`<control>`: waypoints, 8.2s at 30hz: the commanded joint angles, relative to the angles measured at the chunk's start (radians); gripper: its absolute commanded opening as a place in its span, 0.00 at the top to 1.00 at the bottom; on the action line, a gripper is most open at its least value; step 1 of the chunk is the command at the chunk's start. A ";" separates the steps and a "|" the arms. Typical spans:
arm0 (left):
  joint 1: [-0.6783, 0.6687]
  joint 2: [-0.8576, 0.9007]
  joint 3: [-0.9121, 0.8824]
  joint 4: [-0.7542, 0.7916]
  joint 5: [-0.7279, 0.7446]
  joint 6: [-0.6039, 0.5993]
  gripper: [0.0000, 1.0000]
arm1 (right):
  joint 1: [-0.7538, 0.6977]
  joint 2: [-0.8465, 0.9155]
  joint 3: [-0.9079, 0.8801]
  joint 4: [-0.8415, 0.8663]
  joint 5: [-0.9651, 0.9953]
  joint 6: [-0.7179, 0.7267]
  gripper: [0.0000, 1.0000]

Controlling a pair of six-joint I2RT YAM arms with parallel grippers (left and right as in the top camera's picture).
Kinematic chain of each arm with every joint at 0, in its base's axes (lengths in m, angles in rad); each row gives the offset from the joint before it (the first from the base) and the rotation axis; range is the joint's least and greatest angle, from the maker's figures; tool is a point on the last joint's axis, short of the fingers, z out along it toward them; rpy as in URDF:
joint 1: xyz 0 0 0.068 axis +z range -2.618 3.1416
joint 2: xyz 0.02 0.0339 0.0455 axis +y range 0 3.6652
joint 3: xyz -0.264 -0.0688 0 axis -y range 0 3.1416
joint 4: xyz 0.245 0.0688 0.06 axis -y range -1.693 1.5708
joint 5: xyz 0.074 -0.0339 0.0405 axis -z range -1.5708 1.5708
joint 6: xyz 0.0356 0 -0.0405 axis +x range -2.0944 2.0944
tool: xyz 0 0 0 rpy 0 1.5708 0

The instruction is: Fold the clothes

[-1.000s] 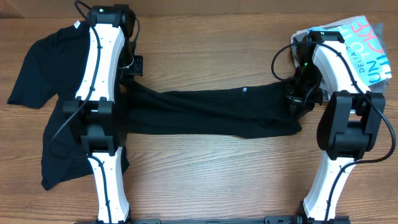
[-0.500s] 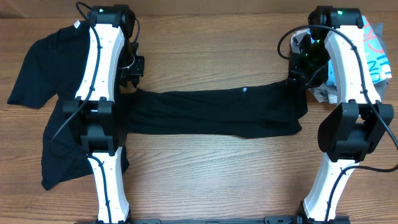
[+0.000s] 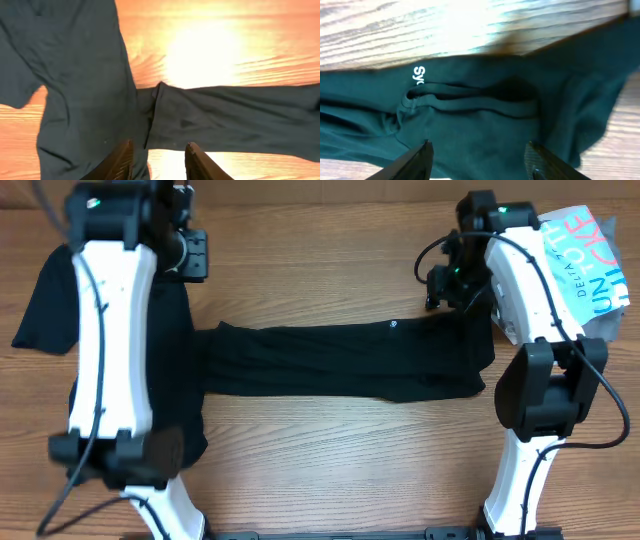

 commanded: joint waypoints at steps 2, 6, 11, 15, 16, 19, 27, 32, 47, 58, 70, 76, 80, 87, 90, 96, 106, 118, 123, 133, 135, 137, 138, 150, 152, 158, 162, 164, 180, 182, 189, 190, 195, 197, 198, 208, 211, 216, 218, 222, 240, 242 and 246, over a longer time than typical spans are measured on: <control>0.000 -0.060 0.009 0.003 0.004 0.015 0.62 | 0.022 -0.034 -0.104 0.056 -0.060 -0.046 0.34; 0.000 -0.060 0.008 -0.008 0.004 0.014 0.62 | 0.057 -0.034 -0.183 0.149 -0.145 0.018 0.31; 0.000 -0.060 0.008 -0.014 0.003 0.007 0.62 | 0.108 -0.034 -0.237 0.242 -0.145 0.148 0.31; 0.000 -0.060 0.008 -0.030 0.000 0.008 0.62 | 0.154 -0.032 -0.258 0.313 -0.077 0.280 0.33; 0.000 -0.060 0.008 -0.031 -0.001 0.008 0.62 | 0.159 -0.032 -0.259 0.322 -0.069 0.290 0.34; 0.000 -0.060 0.008 -0.043 -0.023 0.008 0.62 | 0.193 -0.032 -0.259 0.354 -0.022 0.327 0.47; 0.000 -0.060 0.008 -0.048 -0.023 0.008 0.62 | 0.219 -0.030 -0.260 0.355 0.051 0.353 0.64; 0.000 -0.060 0.008 -0.052 -0.023 0.008 0.62 | 0.219 -0.030 -0.312 0.391 0.093 0.392 0.68; 0.000 -0.060 0.008 -0.064 -0.026 0.012 0.63 | 0.207 -0.032 -0.239 0.412 0.097 0.397 0.96; 0.000 -0.060 0.008 -0.064 -0.052 0.019 0.63 | 0.180 -0.032 0.217 0.192 0.103 0.359 0.96; 0.000 -0.059 0.006 -0.064 -0.052 0.023 0.62 | 0.184 -0.032 0.279 -0.241 0.098 0.348 0.96; 0.000 -0.056 0.006 -0.060 -0.052 0.030 0.62 | 0.205 -0.032 -0.053 -0.187 0.089 0.349 0.96; 0.000 -0.056 0.006 -0.053 -0.052 0.030 0.61 | 0.226 -0.032 -0.182 -0.125 0.073 0.348 0.96; 0.000 -0.055 0.006 -0.040 -0.051 0.030 0.61 | 0.230 -0.058 -0.128 -0.095 0.074 0.303 0.64; 0.000 -0.055 0.003 -0.040 -0.051 0.030 0.61 | 0.211 -0.072 -0.044 -0.058 0.081 0.291 0.43; 0.000 -0.053 -0.014 -0.037 -0.051 0.030 0.61 | 0.210 -0.051 -0.033 0.085 0.097 0.272 0.37; 0.000 -0.053 -0.015 -0.038 -0.051 0.030 0.61 | 0.182 -0.030 -0.122 0.192 0.160 0.285 0.39; 0.000 -0.053 -0.015 -0.038 -0.051 0.030 0.62 | 0.143 -0.030 -0.180 0.232 0.071 0.244 0.61; 0.000 -0.053 -0.015 -0.037 -0.051 0.030 0.62 | 0.143 -0.030 -0.181 0.242 0.054 0.239 0.70; 0.000 -0.053 -0.015 -0.034 -0.051 0.030 0.62 | 0.143 -0.030 -0.215 0.229 0.028 0.248 0.96; 0.000 -0.053 -0.015 -0.034 -0.051 0.030 0.62 | 0.139 -0.030 -0.217 0.227 0.030 0.261 0.96; 0.000 -0.053 -0.015 -0.034 -0.051 0.030 0.62 | 0.116 -0.040 -0.190 0.197 0.035 0.270 0.96; 0.000 -0.053 -0.015 -0.034 -0.051 0.030 0.62 | 0.097 -0.053 -0.171 0.172 0.035 0.270 0.96; 0.000 -0.052 -0.015 -0.016 -0.048 0.030 0.62 | -0.090 -0.140 -0.148 -0.002 0.035 0.245 0.96; 0.000 -0.052 -0.015 -0.014 -0.048 0.029 0.62 | -0.105 -0.140 -0.154 -0.010 0.044 0.239 0.96; 0.000 -0.051 -0.015 -0.016 -0.047 0.030 0.62 | -0.140 -0.133 -0.161 -0.070 0.103 0.239 0.96; 0.000 -0.050 -0.015 -0.020 -0.047 0.030 0.62 | -0.141 -0.133 -0.183 -0.109 0.114 0.209 0.87; 0.000 -0.050 -0.015 -0.021 -0.047 0.030 0.61 | -0.141 -0.133 -0.185 -0.115 0.114 0.209 0.60; 0.000 0.083 -0.038 -0.116 0.147 0.098 0.53 | -0.141 -0.141 -0.175 0.012 -0.095 0.053 0.23; 0.000 0.117 -0.069 -0.112 0.207 0.142 0.52 | -0.141 -0.141 -0.175 0.031 -0.108 0.044 0.20; 0.000 0.159 -0.274 -0.048 0.222 0.189 0.50 | -0.141 -0.141 -0.175 0.061 -0.109 0.029 0.11; 0.000 0.159 -0.332 -0.019 0.222 0.200 0.49 | -0.141 -0.141 -0.175 0.068 -0.116 0.029 0.11; 0.000 0.159 -0.546 0.146 0.202 0.201 0.48 | -0.141 -0.141 -0.175 0.082 -0.122 0.028 0.10; 0.000 0.159 -0.601 0.200 0.146 0.195 0.48 | -0.141 -0.141 -0.175 0.082 -0.122 0.029 0.10; 0.003 0.159 -0.624 0.227 0.097 0.181 0.47 | -0.141 -0.141 -0.175 0.080 -0.123 0.029 0.10; 0.015 0.159 -0.649 0.431 -0.019 0.184 0.32 | -0.141 -0.140 -0.175 0.095 -0.122 0.029 0.10; 0.015 0.159 -0.696 0.533 -0.013 0.230 0.30 | -0.141 -0.140 -0.175 0.078 -0.122 0.029 0.10; 0.015 0.159 -0.802 0.669 0.050 0.230 0.30 | -0.141 -0.140 -0.175 0.040 -0.117 0.029 0.10; 0.016 0.159 -0.833 0.695 0.061 0.221 0.30 | -0.141 -0.140 -0.175 0.029 -0.111 0.029 0.10; 0.026 0.159 -0.864 0.714 0.058 0.203 0.30 | -0.141 -0.140 -0.175 0.014 -0.095 0.029 0.09; 0.137 0.159 -1.004 0.792 0.163 0.118 0.48 | -0.141 -0.140 -0.175 0.015 -0.088 0.029 0.06; 0.125 0.158 -1.000 0.790 0.171 0.110 0.54 | -0.141 -0.140 -0.175 0.020 -0.089 0.029 0.06; 0.096 0.156 -0.991 0.789 0.207 0.096 0.60 | -0.141 -0.140 -0.175 0.026 -0.089 0.029 0.06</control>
